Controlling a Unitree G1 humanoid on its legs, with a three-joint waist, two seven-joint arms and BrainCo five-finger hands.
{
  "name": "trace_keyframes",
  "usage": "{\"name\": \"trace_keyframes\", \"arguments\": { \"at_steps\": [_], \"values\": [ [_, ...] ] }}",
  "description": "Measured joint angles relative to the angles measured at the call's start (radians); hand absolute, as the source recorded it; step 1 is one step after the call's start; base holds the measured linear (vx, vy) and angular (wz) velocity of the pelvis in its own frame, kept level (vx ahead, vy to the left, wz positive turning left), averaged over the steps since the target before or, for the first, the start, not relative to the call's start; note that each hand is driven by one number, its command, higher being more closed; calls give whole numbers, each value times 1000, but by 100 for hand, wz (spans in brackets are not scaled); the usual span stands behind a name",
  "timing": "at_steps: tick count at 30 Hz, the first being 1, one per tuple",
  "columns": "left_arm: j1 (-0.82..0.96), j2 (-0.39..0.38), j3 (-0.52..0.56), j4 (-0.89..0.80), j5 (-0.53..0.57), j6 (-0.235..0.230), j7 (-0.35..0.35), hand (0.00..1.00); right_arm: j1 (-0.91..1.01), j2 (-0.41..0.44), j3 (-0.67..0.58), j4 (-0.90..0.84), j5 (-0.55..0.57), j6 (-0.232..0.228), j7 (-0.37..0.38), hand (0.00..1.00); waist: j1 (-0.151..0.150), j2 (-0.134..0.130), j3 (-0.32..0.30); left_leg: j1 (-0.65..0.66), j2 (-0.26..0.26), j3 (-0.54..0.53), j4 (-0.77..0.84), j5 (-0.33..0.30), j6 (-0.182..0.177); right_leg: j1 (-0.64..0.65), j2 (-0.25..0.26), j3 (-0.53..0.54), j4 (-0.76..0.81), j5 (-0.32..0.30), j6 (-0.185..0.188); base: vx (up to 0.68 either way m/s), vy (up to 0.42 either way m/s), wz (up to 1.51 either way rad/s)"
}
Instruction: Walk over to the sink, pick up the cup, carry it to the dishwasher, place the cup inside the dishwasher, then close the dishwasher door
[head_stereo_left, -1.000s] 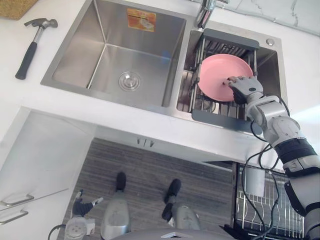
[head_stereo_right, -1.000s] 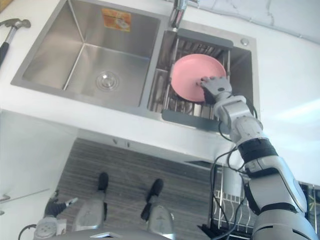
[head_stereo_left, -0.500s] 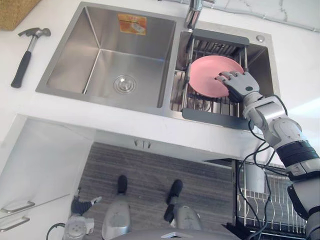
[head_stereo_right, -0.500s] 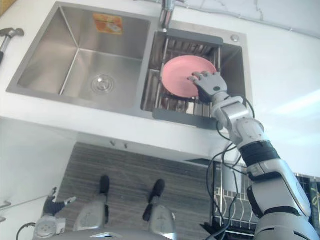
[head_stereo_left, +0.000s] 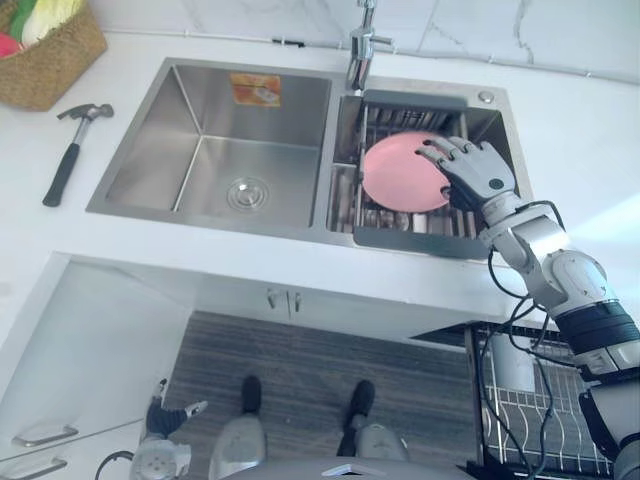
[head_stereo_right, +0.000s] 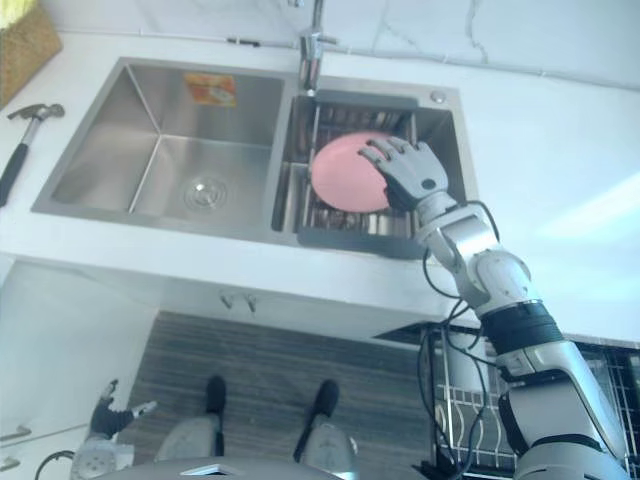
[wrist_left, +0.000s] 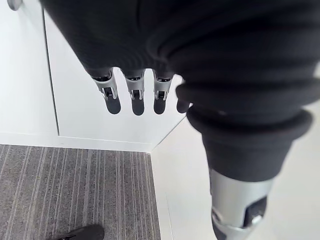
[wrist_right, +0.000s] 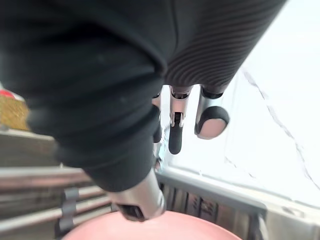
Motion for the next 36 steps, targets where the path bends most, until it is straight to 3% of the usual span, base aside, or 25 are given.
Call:
{"name": "trace_keyframes", "arguments": {
  "at_steps": [5, 6, 14, 20, 25, 36],
  "values": [
    [35, 0, -2, 23, 2, 5, -1, 0, 37, 66, 0, 0, 0, -2, 6, 100, 6, -32, -40, 12, -2, -13, 0, 0, 0, 22, -2, -12, 0, -8, 3, -19, -1, 8],
    [44, 0, -4, 24, 2, 6, -2, 0, 42, 77, 2, 0, 0, -2, 9, 0, 6, -38, -43, 12, -3, -13, 0, 1, -1, 22, -4, -11, -1, -10, 5, -46, 7, 1],
    [60, 0, -20, 31, 2, 8, -2, 0, 44, 79, 18, 62, 41, 1, 132, 0, 11, -43, -51, 13, -7, -13, -6, -1, 2, 22, -8, -9, -2, -14, 2, -29, 3, 0],
    [60, 0, -20, 31, 2, 8, -2, 0, 44, 79, 18, 84, 62, 12, 169, 0, 12, -48, -61, 13, -7, -13, -5, 4, 0, 23, -8, -11, 0, -6, 2, 23, 2, 1],
    [60, 0, -20, 30, 2, 8, -13, 0, 44, 79, 18, 88, 80, 29, 256, 0, 18, -61, -68, 18, -8, -17, 0, 4, 1, 31, -9, -16, 0, -5, 3, 16, 2, 1],
    [69, -1, -19, 30, 1, 22, -23, 0, 3, 78, 52, 180, 121, 29, 408, 0, 23, -61, -69, 30, -9, -16, -6, 1, 0, 46, -10, -14, -7, -14, 3, -39, -2, -1]
  ]
}}
